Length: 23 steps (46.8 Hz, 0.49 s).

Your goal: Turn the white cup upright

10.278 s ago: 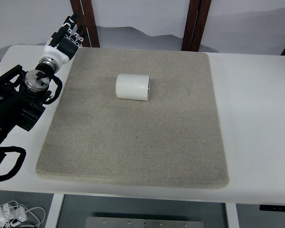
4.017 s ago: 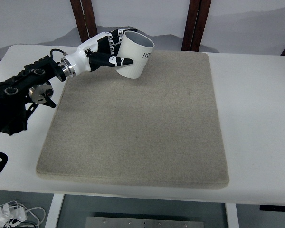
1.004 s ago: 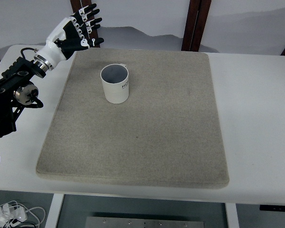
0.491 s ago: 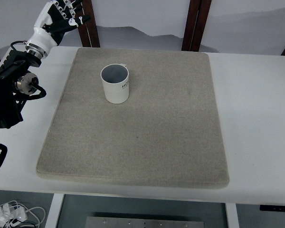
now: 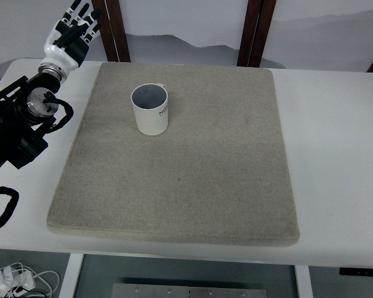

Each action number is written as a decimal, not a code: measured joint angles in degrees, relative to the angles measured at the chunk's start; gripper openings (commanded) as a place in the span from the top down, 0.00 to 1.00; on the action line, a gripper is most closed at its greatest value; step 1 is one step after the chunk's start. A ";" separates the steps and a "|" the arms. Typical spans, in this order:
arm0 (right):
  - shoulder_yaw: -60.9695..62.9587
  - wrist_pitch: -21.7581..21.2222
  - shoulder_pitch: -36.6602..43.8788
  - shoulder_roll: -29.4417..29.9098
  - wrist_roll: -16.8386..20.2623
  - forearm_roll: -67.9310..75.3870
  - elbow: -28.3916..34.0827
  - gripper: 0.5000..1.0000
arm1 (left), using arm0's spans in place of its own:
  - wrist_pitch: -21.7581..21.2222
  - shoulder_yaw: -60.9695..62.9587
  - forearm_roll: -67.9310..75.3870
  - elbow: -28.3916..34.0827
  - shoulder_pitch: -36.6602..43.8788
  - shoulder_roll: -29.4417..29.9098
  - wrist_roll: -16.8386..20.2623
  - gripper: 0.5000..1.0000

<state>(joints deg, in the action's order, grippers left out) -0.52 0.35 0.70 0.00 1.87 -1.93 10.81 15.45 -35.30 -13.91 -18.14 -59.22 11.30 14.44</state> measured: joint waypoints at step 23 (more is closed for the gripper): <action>-0.09 -0.40 -0.16 0.00 -0.01 0.08 0.00 0.10 | -3.05 -9.52 -7.12 0.89 0.27 -0.15 -12.10 0.01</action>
<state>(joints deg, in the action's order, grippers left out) -0.62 -0.05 0.54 0.00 1.86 -1.85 10.81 12.40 -44.82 -21.03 -17.24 -58.95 11.14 2.34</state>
